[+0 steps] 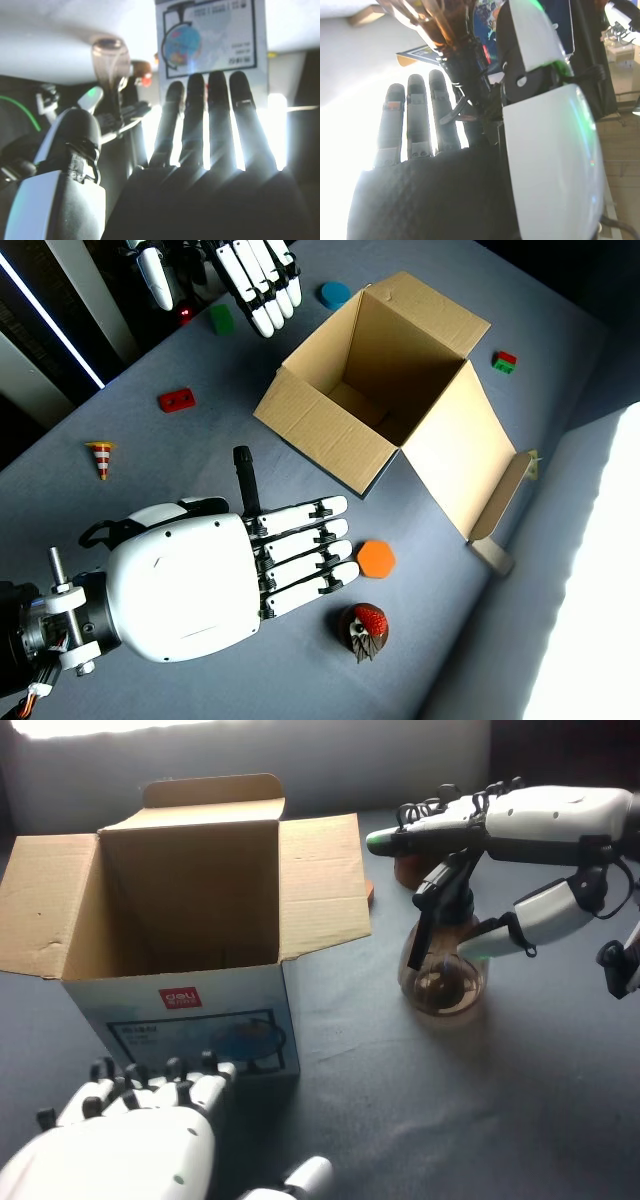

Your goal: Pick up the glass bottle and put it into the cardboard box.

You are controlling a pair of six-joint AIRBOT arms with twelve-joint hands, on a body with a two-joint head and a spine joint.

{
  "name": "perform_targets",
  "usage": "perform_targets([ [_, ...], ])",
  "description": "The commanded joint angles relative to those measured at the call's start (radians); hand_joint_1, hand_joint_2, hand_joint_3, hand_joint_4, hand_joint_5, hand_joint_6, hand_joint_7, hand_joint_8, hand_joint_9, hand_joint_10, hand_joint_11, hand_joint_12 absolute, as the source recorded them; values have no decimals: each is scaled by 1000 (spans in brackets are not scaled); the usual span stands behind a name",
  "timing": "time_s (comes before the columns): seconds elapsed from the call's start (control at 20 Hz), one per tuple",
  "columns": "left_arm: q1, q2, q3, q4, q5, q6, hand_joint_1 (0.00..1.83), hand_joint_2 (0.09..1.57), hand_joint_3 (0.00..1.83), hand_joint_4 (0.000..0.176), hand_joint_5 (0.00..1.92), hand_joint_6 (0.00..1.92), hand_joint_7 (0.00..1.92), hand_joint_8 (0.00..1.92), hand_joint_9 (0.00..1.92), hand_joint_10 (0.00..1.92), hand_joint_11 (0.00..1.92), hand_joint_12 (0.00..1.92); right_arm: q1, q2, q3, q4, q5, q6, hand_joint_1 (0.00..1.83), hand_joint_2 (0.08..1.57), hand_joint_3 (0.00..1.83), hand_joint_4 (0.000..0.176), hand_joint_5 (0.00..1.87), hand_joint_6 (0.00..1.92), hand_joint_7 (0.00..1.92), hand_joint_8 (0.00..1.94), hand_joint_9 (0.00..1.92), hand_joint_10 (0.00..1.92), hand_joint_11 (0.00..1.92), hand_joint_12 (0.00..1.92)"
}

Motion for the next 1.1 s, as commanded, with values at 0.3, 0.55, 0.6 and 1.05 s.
perform_targets([
  [0.3, 49, -26, 23, 161, -49, -4, 87, 1243, 0, 0, 185, 3, 253, 3, 229, 3, 0, 575, 26, 8, 5, 56, 68, 3, 1175, 1216, 0, 0, 748, 1358, 881, 1263, 807, 1568, 605, 1921],
  [0.55, 68, -26, 49, 204, -47, -31, 63, 1242, 0, 0, 186, 2, 254, 1, 229, 2, 0, 576, 78, 36, -2, 52, 93, 14, 1308, 1215, 0, 0, 711, 1380, 855, 1244, 748, 1526, 594, 1921],
  [0.6, 68, -26, 56, 204, -42, -35, 56, 1244, 1, 0, 185, 2, 254, 1, 229, 2, 0, 576, 94, 44, -5, 45, 93, 24, 1336, 1213, 0, 0, 700, 1379, 855, 1236, 741, 1519, 593, 1921],
  [1.05, 76, -25, 97, 217, -7, -55, 61, 1247, 2, 0, 191, 3, 250, 0, 226, 0, 0, 570, 337, 161, -149, -112, 62, 131, 1180, 1215, 0, 0, 709, 1386, 903, 1250, 828, 1485, 597, 1916],
])
